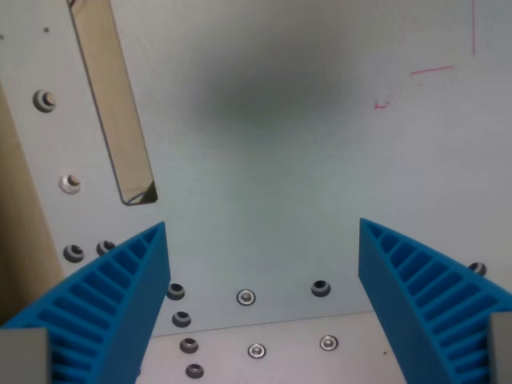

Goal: Move in gripper negative y

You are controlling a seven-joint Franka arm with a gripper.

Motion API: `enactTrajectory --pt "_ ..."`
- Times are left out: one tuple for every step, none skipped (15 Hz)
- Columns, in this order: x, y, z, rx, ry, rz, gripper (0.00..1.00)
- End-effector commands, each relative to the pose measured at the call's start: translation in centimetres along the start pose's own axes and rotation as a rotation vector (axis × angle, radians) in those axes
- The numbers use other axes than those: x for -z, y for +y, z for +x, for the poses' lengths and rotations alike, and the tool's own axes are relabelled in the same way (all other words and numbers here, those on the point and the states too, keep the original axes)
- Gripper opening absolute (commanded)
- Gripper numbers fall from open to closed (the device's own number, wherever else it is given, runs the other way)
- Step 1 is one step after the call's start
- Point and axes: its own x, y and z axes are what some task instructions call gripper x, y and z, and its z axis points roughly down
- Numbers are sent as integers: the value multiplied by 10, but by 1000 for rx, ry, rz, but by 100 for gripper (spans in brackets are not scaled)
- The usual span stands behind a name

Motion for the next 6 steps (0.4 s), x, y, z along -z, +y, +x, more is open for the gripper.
enactTrajectory --pt "2 -16 8 -21 -25 -15 100" --pt "2 -21 8 -21 -25 -15 100" --pt "2 -26 8 -21 -25 -15 100" --pt "2 -31 8 -21 -25 -15 100" --pt "2 -36 8 -21 -25 -15 100" --pt "2 -41 8 -21 -25 -15 100"
